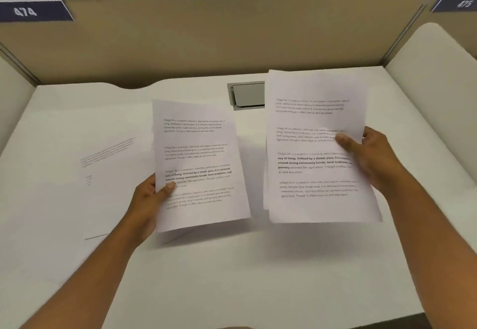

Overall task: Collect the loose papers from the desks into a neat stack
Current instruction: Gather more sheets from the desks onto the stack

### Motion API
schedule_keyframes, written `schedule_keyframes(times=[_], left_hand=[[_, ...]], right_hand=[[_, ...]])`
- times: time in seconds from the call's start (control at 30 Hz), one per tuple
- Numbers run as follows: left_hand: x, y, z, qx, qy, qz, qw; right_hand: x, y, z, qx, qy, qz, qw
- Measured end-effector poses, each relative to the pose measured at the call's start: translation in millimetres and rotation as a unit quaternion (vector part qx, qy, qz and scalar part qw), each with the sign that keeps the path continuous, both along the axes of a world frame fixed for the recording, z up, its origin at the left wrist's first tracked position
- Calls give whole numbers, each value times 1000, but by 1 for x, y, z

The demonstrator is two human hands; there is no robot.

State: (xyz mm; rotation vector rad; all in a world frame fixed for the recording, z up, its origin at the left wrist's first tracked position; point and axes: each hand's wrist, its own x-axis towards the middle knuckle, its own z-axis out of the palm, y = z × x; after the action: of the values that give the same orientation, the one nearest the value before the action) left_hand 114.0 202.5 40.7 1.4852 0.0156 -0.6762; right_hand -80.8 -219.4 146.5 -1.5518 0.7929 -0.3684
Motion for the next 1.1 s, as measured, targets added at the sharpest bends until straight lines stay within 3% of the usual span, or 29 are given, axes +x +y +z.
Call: schedule_keyframes(times=[0.17,0.4,0.53,0.63,0.73,0.97,1.1], left_hand=[[-12,-12,12,-17,0,-27,999],[-27,-20,32,-39,17,-47,998],[-31,-14,42,-26,2,-52,998],[-32,-6,41,-17,7,-26,999],[-30,8,41,-42,71,15,997],[-26,40,19,10,-3,7,1000],[-21,53,11,10,15,76,997]], right_hand=[[30,56,18,-3,-11,55,998],[73,122,-19,14,11,32,999],[87,142,-33,36,-23,61,997],[97,155,-42,-15,-11,67,998],[108,170,-49,-50,9,61,997],[131,205,-69,-42,4,119,992],[133,184,-95,-125,63,112,984]])
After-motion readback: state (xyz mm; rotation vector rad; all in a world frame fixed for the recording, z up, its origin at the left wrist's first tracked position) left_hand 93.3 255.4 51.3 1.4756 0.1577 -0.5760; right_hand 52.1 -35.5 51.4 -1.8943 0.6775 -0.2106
